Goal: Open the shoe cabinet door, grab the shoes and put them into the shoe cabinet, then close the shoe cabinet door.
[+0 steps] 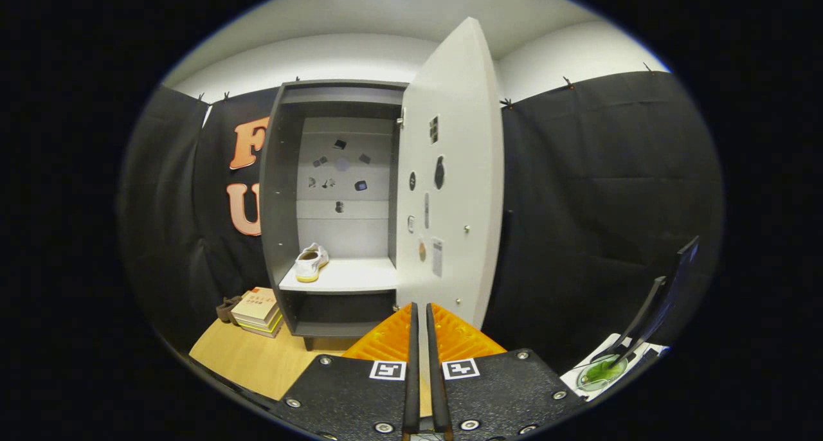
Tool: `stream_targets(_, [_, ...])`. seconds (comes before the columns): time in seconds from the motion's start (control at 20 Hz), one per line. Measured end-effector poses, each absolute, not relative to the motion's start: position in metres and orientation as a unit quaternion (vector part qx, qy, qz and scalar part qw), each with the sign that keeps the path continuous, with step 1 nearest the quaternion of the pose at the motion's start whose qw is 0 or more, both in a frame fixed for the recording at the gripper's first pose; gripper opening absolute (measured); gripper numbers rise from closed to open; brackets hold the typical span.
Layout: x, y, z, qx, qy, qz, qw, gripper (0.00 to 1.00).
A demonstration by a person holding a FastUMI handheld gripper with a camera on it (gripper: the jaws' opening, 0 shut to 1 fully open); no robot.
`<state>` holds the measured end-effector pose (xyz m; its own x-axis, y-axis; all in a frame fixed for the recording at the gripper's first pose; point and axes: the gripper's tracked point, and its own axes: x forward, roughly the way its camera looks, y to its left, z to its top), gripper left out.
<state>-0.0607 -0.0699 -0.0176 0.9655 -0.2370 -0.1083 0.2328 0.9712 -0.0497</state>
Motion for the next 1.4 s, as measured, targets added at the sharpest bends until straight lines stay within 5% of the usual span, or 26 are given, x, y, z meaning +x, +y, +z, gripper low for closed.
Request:
stream_targets(0.65, [-0.033,0.048,-0.184,0.006,0.201,-0.004,0.980,0.08])
stream_targets(1.4, [-0.014,0.063,-0.234,0.019,0.246,0.047,0.968,0.08])
